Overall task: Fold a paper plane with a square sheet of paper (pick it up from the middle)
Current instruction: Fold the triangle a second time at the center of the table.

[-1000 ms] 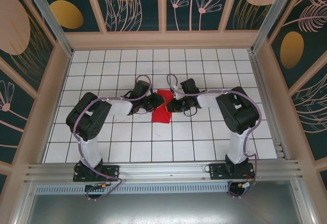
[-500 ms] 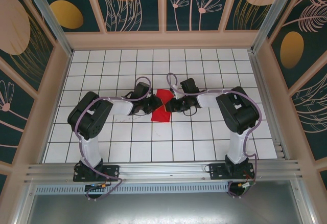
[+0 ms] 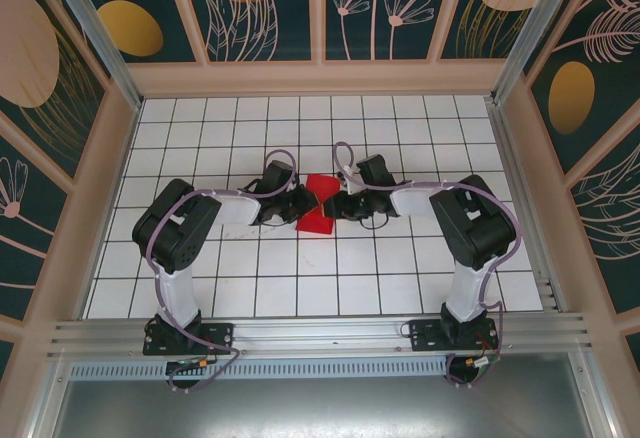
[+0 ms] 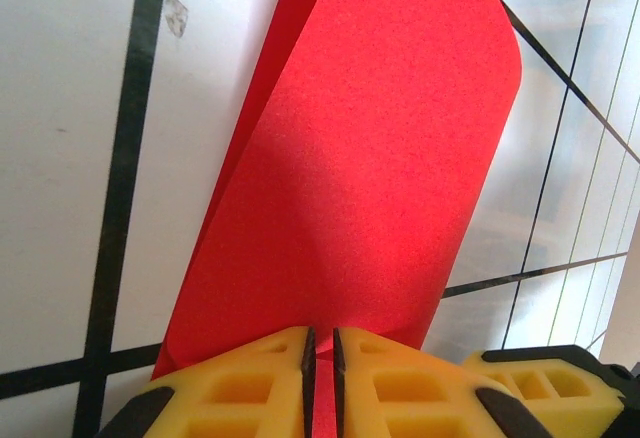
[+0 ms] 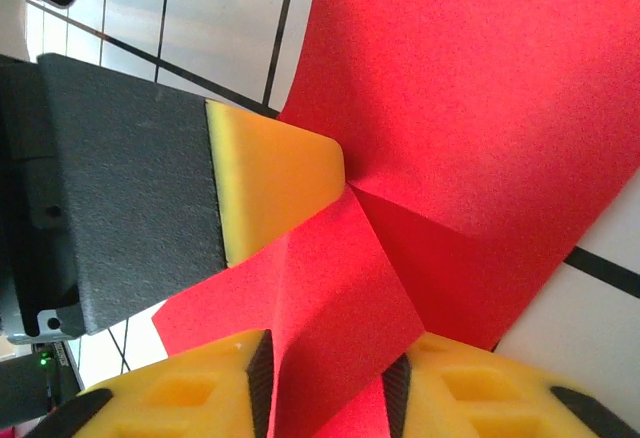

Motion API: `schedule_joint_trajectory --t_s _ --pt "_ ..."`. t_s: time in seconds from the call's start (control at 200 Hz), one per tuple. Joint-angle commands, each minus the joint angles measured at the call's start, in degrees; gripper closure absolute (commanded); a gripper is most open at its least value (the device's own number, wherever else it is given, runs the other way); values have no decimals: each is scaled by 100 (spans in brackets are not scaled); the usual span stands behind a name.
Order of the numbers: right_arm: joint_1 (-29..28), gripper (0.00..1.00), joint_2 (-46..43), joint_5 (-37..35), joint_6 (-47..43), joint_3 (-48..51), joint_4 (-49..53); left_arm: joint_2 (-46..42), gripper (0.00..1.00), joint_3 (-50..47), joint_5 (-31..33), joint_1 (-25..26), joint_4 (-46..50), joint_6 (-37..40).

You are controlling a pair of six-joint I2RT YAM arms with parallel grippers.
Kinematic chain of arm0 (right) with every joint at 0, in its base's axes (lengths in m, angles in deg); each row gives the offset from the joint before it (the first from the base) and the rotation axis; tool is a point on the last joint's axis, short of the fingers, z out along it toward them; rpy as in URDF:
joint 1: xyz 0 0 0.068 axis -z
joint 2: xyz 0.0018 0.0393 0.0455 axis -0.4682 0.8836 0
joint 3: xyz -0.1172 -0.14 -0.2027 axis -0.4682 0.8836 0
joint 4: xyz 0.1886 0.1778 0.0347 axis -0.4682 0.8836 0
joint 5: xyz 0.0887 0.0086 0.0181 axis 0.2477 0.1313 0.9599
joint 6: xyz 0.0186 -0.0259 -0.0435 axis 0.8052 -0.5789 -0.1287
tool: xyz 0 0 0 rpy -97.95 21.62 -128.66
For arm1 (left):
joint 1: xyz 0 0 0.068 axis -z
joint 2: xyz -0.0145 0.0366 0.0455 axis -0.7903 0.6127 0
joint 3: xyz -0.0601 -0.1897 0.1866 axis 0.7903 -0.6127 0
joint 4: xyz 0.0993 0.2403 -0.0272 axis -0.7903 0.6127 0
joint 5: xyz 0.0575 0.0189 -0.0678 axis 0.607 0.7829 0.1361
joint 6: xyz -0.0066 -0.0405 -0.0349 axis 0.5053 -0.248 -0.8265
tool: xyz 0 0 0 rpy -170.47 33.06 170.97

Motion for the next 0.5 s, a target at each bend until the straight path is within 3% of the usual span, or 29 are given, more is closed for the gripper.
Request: schedule_joint_trajectory --t_s 0.0,0.195,0.405,0.495 --pt "-49 69 -46 -3 160 48 -102 111 83 -108 162 -23 184 175" --pt "-55 80 174 -271 209 116 19 102 83 -113 101 -24 159 257" --pt "-55 80 201 -541 315 258 5 119 83 -147 61 -26 172 315" --pt "-55 74 194 -619 290 198 108 160 83 -147 40 -24 172 333"
